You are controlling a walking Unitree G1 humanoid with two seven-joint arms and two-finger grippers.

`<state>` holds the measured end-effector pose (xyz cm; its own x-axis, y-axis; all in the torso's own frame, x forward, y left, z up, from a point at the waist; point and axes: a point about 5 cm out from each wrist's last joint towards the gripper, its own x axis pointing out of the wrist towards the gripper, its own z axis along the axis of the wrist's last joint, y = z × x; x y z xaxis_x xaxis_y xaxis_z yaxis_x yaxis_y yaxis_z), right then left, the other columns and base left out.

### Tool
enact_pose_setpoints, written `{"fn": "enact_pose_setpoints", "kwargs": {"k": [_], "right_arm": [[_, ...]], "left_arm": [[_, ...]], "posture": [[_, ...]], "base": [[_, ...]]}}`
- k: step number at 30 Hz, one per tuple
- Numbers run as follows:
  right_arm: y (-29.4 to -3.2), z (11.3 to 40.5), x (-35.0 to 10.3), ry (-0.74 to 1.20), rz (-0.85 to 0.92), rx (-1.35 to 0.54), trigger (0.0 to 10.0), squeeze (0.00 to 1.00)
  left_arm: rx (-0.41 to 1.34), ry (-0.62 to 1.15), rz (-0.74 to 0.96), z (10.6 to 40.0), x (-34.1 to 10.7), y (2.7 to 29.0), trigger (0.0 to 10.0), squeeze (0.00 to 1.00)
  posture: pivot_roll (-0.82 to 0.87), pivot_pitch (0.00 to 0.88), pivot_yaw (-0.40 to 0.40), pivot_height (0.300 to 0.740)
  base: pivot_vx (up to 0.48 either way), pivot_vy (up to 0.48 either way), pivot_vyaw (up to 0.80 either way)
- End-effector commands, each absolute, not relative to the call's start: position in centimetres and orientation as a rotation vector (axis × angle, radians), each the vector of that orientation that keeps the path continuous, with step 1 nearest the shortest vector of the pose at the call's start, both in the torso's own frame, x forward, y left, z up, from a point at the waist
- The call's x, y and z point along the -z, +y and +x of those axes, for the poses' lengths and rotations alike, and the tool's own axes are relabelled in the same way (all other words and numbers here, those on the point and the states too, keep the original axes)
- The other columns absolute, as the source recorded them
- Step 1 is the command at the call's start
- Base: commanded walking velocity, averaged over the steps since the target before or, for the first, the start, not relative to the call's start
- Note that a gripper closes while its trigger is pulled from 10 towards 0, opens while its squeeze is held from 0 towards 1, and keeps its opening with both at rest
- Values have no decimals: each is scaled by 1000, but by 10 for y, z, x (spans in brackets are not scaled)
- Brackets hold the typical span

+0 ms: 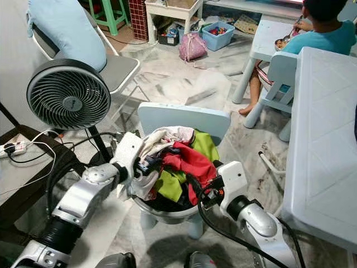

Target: Hang hanger

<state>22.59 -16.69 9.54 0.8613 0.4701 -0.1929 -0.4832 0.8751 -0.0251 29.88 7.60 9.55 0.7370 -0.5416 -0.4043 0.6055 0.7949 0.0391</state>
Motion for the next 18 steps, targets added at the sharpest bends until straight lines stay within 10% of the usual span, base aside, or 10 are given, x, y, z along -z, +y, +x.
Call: {"fn": "enact_pose_setpoints", "kwargs": {"k": [1, 18], "right_arm": [[-167, 225, -92, 196, -71, -503, 10000, 0], [-164, 224, -89, 214, -59, -526, 10000, 0]], "left_arm": [[650, 416, 169, 294, -91, 75, 10000, 0], [578, 542, 200, 282, -64, 101, 9529, 0]], "posture": [[-107, 103, 31, 740], [-91, 106, 33, 740]], "base": [[0, 0, 0], [0, 0, 0]]}}
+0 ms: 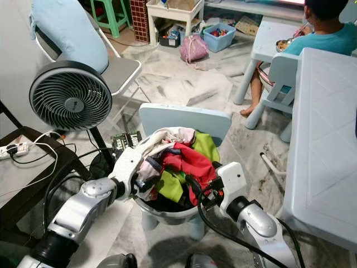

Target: Hang hanger

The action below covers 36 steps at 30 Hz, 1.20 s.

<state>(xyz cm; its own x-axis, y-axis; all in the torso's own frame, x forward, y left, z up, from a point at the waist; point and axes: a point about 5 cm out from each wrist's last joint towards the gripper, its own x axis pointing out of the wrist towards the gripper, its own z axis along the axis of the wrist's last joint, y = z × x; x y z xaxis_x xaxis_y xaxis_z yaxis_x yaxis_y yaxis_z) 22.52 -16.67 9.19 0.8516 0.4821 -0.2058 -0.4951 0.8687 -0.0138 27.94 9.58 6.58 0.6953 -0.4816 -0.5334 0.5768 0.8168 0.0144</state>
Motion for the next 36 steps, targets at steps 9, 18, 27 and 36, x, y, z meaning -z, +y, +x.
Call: {"fn": "enact_pose_setpoints", "kwargs": {"k": [9, 18, 27, 36], "right_arm": [[-165, 225, -91, 205, -64, -525, 10000, 0], [-165, 224, -91, 201, -67, -523, 10000, 0], [-164, 223, -90, 205, -66, -520, 10000, 0], [-165, 224, -90, 203, -67, -513, 10000, 0]], "left_arm": [[553, 530, 197, 304, -61, 105, 0, 0], [580, 502, 225, 315, -61, 98, 0, 0], [615, 491, 248, 309, -52, 95, 0, 0], [527, 373, 243, 316, -61, 97, 0, 0]], "posture": [[-101, 101, 32, 740], [-112, 98, 37, 740], [-109, 105, 38, 740], [-108, 107, 38, 740]], "base": [[0, 0, 0], [0, 0, 0], [0, 0, 0], [0, 0, 0]]}}
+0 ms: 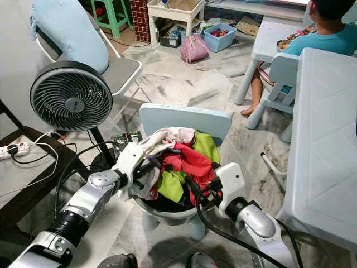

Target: Hang hanger

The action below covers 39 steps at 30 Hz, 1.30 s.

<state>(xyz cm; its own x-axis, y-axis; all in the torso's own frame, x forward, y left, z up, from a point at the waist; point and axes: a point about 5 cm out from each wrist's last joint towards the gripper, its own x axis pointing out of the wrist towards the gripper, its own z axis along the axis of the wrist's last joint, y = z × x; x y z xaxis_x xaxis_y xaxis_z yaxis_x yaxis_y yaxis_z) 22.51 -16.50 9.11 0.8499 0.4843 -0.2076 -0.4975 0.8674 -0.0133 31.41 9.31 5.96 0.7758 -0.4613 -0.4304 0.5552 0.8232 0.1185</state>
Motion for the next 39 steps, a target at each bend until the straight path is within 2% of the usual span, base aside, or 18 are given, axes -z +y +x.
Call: {"fn": "enact_pose_setpoints", "kwargs": {"k": [1, 2, 6, 13, 18, 21, 25, 31, 32, 35, 39], "right_arm": [[-165, 224, -90, 202, -68, -511, 10000, 0], [-165, 225, -90, 199, -68, -504, 10000, 0], [-165, 226, -90, 196, -67, -498, 10000, 0], [-164, 231, -91, 178, -66, -483, 10000, 0], [-162, 236, -92, 158, -66, -472, 10000, 0], [-162, 239, -93, 147, -69, -462, 10000, 0], [-163, 239, -93, 147, -72, -459, 10000, 0], [-165, 238, -92, 149, -75, -452, 10000, 0], [-166, 238, -92, 151, -75, -452, 10000, 0], [-167, 240, -91, 154, -76, -454, 10000, 0], [-166, 243, -92, 150, -74, -460, 10000, 0]], "left_arm": [[521, 337, 233, 318, -65, 96, 0, 0], [516, 251, 197, 323, -77, 93, 0, 0], [531, 168, 166, 327, -91, 90, 0, 0], [567, -34, 218, 341, -125, 83, 0, 0], [567, -299, 263, 352, -179, 73, 0, 0], [611, -416, 250, 347, -204, 68, 0, 0], [631, -362, 268, 339, -187, 70, 0, 0], [734, -99, 341, 310, -127, 84, 0, 0], [768, 1, 377, 294, -108, 95, 0, 0], [780, 114, 464, 277, -88, 113, 0, 0], [784, 188, 525, 269, -74, 125, 0, 0]], "posture": [[-107, 106, 39, 740], [-105, 104, 39, 740], [-103, 103, 39, 740], [-97, 91, 45, 740], [-88, 77, 47, 740], [-85, 75, 49, 740], [-81, 77, 49, 740], [-77, 83, 42, 740], [-72, 85, 39, 740], [-62, 85, 34, 740], [-54, 81, 25, 740]], "base": [[0, 0, 0], [0, 0, 0], [0, 0, 0], [0, 0, 0], [0, 0, 0], [0, 0, 0], [0, 0, 0], [0, 0, 0], [0, 0, 0], [0, 0, 0], [0, 0, 0]]}}
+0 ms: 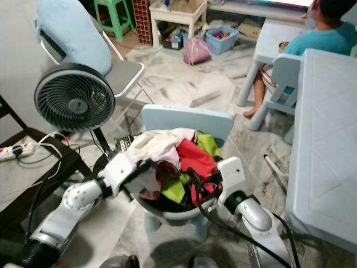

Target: Hang hanger

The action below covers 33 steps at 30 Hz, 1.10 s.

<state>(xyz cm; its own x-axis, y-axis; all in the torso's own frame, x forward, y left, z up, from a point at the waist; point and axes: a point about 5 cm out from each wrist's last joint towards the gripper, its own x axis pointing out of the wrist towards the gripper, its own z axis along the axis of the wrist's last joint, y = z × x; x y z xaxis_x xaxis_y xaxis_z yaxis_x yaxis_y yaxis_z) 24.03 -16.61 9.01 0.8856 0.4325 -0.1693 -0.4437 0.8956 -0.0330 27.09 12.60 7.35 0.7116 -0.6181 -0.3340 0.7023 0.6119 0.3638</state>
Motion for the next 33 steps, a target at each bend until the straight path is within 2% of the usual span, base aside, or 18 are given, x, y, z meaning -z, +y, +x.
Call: {"fn": "enact_pose_setpoints", "kwargs": {"k": [1, 2, 3, 4, 9, 13, 17, 23, 28, 31, 33], "right_arm": [[-166, 243, -92, 150, -74, -460, 10000, 0], [-164, 244, -92, 148, -74, -465, 10000, 0], [-164, 244, -92, 147, -75, -468, 10000, 0], [-164, 244, -92, 147, -75, -469, 10000, 0], [-167, 245, -94, 143, -85, -469, 10000, 0], [-168, 246, -93, 143, -86, -460, 10000, 0], [-166, 245, -92, 145, -81, -461, 10000, 0], [-165, 243, -90, 150, -77, -463, 10000, 0], [-165, 245, -90, 151, -74, -462, 10000, 0], [-164, 246, -88, 153, -73, -464, 10000, 0], [-162, 246, -88, 155, -74, -470, 10000, 0]], "left_arm": [[784, 188, 525, 269, -74, 125, 0, 0], [768, 223, 553, 268, -69, 130, 2275, 0], [749, 246, 559, 269, -68, 132, 10000, 800], [741, 250, 551, 270, -68, 131, 10000, 1000], [742, 251, 596, 271, -67, 128, 10000, 1000], [836, 166, 664, 261, -70, 119, 10000, 1000], [864, 176, 716, 256, -68, 122, 10000, 1000], [806, 187, 648, 247, -73, 118, 10000, 1000], [642, 173, 594, 240, -76, 125, 10000, 1000], [589, 245, 564, 235, -68, 134, 10000, 1000], [593, 364, 537, 227, -55, 141, 10000, 1000]], "posture": [[-54, 81, 25, 740], [-54, 81, 24, 740], [-55, 78, 21, 740], [-55, 78, 19, 740], [-55, 78, 19, 740], [-58, 75, 23, 740], [-56, 81, 27, 740], [-47, 85, 29, 740], [-42, 89, 30, 740], [-42, 89, 30, 740], [-42, 89, 30, 740]], "base": [[0, 0, 0], [0, 0, 0], [0, 0, 0], [0, 0, 0], [0, 0, 0], [0, 0, 0], [0, 0, 0], [0, 0, 0], [0, 0, 0], [0, 0, 0], [0, 0, 0]]}}
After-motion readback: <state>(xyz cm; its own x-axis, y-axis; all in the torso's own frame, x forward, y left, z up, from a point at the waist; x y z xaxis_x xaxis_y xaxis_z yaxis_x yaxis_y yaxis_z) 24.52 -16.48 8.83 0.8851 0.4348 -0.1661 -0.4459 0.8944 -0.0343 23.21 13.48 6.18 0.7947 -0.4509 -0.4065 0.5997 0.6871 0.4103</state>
